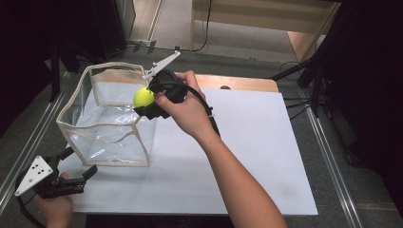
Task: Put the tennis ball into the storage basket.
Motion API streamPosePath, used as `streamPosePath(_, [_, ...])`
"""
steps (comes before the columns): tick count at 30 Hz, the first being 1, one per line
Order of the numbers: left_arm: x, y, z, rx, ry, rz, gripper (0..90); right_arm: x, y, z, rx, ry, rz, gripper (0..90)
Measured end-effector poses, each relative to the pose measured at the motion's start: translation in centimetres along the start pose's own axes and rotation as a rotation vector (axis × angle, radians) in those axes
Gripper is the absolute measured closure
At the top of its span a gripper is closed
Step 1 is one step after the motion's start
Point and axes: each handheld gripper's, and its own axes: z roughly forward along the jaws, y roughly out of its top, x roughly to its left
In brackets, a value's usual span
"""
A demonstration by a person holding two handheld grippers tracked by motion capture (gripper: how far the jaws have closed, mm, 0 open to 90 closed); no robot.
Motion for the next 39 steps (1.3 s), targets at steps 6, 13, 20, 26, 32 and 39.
streamPosePath(6, [0.0, 0.0, 0.0, 0.002, -0.001, -0.001, 0.1, 0.1, 0.6, 0.6, 0.002, 0.007, -0.012, 23.6])
streamPosePath(13, [0.0, 0.0, 0.0, -0.003, -0.002, -0.006, 0.1, 0.3, 1.5, 1.3, -0.001, 0.015, -0.02, 23.6])
streamPosePath(20, [0.0, 0.0, 0.0, -0.002, 0.0, -0.008, 0.1, 0.5, 2.0, 2.1, 0.002, 0.023, -0.023, 23.6])
streamPosePath(26, [0.0, 0.0, 0.0, -0.003, -0.001, -0.01, 0.1, 0.8, 2.3, 3.0, 0.014, 0.028, -0.033, 23.6])
streamPosePath(32, [0.1, 0.0, 0.0, -0.003, -0.001, -0.012, 0.1, 0.7, 2.4, 3.8, 0.032, 0.037, -0.04, 23.6])
streamPosePath(39, [0.1, 0.0, 0.0, -0.002, -0.001, -0.006, 0.1, 0.4, 2.3, 4.6, 0.061, 0.04, -0.038, 23.5])
